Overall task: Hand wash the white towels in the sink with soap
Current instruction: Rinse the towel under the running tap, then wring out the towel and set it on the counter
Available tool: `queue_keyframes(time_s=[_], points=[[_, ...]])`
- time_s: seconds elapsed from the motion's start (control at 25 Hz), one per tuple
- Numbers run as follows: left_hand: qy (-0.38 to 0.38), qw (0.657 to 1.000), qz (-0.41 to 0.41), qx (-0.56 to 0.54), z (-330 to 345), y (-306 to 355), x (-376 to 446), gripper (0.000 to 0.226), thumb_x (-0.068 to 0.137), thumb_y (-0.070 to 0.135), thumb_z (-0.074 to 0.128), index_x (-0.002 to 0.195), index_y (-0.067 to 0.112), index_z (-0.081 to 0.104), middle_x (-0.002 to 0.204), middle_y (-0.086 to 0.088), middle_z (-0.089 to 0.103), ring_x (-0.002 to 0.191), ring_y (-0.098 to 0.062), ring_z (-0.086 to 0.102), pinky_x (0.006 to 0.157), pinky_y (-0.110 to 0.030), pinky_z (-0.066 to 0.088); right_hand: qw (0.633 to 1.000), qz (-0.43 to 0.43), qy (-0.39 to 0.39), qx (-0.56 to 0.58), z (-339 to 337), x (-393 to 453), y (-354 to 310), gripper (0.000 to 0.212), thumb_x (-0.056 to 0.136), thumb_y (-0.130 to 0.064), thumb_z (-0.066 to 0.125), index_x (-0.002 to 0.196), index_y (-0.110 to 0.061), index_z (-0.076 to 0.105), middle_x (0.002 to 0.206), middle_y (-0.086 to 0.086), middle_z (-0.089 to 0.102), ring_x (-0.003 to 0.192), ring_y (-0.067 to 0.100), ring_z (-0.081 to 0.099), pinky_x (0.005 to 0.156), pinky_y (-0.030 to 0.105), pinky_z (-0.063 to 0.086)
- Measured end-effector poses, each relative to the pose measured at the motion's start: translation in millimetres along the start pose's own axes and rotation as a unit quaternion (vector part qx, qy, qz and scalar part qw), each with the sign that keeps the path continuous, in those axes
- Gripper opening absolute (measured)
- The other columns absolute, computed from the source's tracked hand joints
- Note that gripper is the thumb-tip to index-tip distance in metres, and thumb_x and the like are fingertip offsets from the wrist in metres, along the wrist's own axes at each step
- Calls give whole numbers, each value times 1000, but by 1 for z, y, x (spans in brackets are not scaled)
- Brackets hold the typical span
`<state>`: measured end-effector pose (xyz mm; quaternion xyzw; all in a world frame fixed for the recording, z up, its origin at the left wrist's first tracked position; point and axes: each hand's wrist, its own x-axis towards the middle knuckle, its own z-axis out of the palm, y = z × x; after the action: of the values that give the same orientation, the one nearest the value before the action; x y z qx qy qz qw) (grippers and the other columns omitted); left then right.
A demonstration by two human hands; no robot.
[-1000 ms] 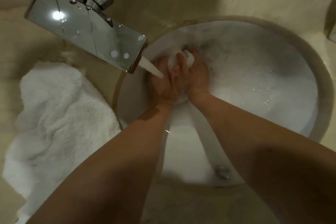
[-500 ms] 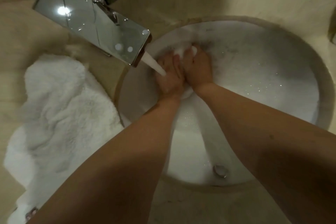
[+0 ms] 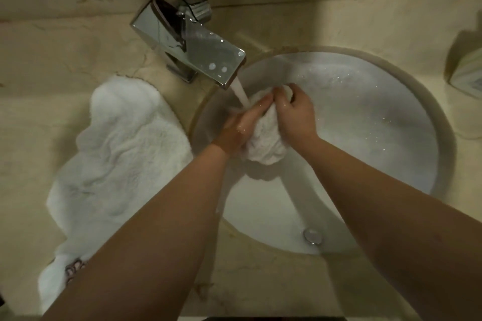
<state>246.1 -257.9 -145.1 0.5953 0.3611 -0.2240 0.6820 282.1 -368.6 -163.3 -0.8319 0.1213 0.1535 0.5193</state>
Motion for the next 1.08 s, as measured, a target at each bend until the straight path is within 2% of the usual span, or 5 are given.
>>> queue_keyframes(time_s=[0.16, 0.44, 0.64, 0.84, 1.08], points=[[96, 994, 59, 10, -12, 9, -11, 79, 65, 76, 73, 118, 18, 69, 114, 5, 71, 109, -14, 67, 105, -39, 48, 997, -15, -20, 70, 0, -6, -21, 36, 91, -49, 62, 116, -27, 48, 103, -14, 61, 100, 7, 62, 84, 20, 50], [186, 981, 61, -9, -3, 14, -41, 63, 94, 65, 46, 143, 26, 48, 136, 3, 57, 125, -17, 52, 106, -31, 38, 983, 56, -53, 165, 1, -33, -44, 48, 96, -55, 51, 125, -17, 57, 110, -8, 67, 97, 0, 64, 74, 13, 49], [123, 986, 50, -98, -19, 6, -37, 73, 67, 85, 55, 115, 32, 71, 113, 4, 73, 109, -19, 68, 103, -46, 49, 981, 39, -38, 187, 5, -38, -54, 22, 101, -37, 51, 101, -21, 64, 91, -5, 68, 80, 5, 64, 72, 19, 50], [66, 993, 42, -84, -36, 12, -42, 80, 69, 91, 52, 123, 34, 68, 118, 7, 72, 111, -14, 68, 103, -43, 49, 982, 29, -97, 162, 6, -37, -68, 22, 103, -29, 42, 107, -22, 63, 95, -8, 69, 81, -5, 64, 65, 9, 46], [227, 967, 60, -101, -38, 15, -67, 84, 69, 81, 57, 137, 31, 55, 128, 8, 63, 118, -19, 59, 107, -41, 44, 980, 23, -130, 146, 5, -39, -85, 25, 100, -24, 40, 89, -24, 62, 91, -6, 65, 86, 7, 60, 74, 23, 45]])
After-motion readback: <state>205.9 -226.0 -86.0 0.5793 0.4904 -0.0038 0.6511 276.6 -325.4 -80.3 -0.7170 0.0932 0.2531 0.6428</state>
